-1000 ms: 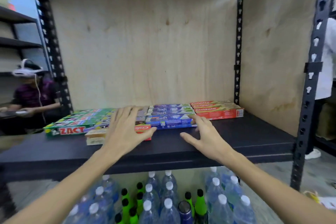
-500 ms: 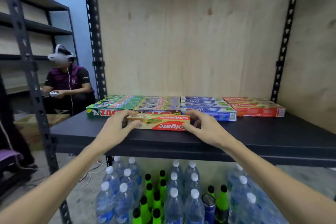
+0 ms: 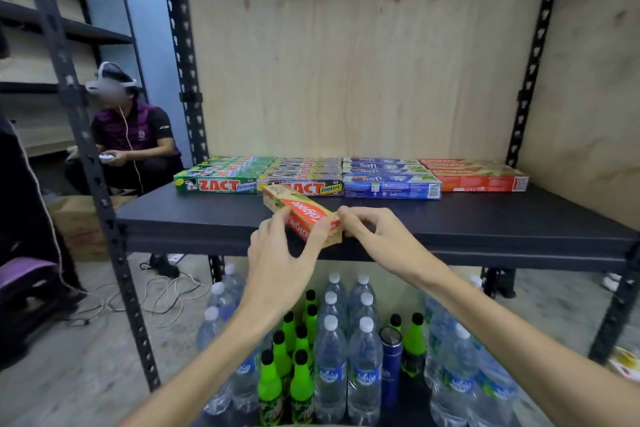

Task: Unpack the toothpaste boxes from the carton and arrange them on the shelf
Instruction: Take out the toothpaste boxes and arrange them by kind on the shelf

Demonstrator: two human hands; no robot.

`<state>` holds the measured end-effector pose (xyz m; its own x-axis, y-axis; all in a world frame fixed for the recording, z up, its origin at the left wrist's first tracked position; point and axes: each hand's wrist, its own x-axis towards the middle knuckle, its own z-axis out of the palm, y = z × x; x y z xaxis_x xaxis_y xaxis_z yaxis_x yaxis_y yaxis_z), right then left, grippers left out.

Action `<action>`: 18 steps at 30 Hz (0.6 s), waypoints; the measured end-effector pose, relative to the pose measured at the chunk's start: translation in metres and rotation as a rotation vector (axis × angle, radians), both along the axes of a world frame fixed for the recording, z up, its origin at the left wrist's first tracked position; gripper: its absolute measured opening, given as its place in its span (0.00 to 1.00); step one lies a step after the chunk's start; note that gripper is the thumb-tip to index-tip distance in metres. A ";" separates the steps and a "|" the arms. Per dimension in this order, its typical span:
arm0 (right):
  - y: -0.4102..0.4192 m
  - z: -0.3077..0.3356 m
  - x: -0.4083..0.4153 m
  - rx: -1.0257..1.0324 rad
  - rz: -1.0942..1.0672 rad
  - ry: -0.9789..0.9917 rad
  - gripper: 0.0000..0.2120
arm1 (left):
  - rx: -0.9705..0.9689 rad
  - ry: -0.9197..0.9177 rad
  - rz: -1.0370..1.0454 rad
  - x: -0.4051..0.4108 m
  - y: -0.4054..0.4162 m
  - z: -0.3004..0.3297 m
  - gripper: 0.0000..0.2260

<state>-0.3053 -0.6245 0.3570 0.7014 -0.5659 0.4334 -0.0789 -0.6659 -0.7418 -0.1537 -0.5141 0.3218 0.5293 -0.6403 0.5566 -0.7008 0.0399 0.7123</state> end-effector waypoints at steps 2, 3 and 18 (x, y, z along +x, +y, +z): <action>0.013 -0.001 0.003 0.055 0.058 -0.011 0.16 | -0.012 0.001 0.024 -0.003 0.007 -0.001 0.34; 0.018 -0.002 0.006 0.066 0.088 -0.011 0.16 | -0.014 0.015 0.039 -0.003 0.012 -0.001 0.34; -0.065 0.000 -0.041 -0.371 -0.461 0.354 0.33 | 0.342 -0.322 -0.242 0.041 -0.010 0.039 0.25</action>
